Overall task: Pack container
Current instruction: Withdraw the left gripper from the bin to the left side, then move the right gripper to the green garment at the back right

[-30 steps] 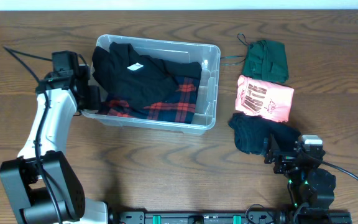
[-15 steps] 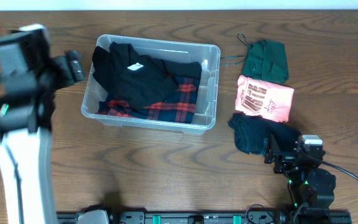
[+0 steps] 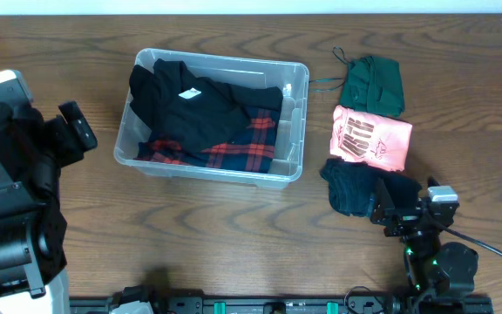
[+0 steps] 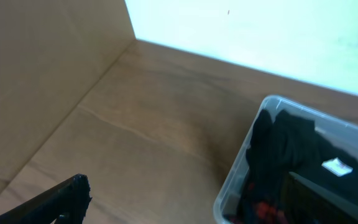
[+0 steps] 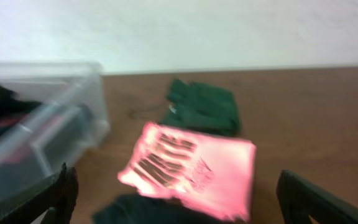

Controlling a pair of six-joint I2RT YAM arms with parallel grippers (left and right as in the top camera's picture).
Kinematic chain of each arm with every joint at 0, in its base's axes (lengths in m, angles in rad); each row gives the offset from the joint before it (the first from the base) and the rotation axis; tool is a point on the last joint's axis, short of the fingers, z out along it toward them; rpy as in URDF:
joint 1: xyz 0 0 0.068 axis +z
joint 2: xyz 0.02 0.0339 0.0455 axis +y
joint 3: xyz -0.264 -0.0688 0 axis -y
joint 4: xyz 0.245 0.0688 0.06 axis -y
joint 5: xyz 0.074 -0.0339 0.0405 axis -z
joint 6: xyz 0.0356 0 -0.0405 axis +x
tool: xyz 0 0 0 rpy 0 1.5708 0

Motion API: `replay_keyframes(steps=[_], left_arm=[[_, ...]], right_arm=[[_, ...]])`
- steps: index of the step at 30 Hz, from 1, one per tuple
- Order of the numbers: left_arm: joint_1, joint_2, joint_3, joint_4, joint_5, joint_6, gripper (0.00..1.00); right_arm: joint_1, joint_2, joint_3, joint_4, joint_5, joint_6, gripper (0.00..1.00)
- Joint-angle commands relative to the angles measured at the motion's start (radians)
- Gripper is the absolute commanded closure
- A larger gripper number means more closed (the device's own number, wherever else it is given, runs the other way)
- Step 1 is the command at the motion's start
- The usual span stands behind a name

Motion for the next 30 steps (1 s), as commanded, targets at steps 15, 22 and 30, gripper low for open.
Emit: replay_keyframes(steps=[15, 22, 30], left_arm=[[0.007, 0.042, -0.004, -0.017, -0.025, -0.012, 0.02], [0.007, 0.042, -0.005, -0.017, -0.025, -0.012, 0.02], [0.007, 0.042, -0.005, -0.017, -0.025, -0.013, 0.02]], right_arm=[[-0.003, 0.771, 0.42, -0.037, -0.121, 0.016, 0.01], [-0.005, 1.172, 0.885, -0.263, -0.397, -0.099, 0.01], [-0.005, 1.458, 1.271, -0.487, -0.149, -0.096, 0.01]])
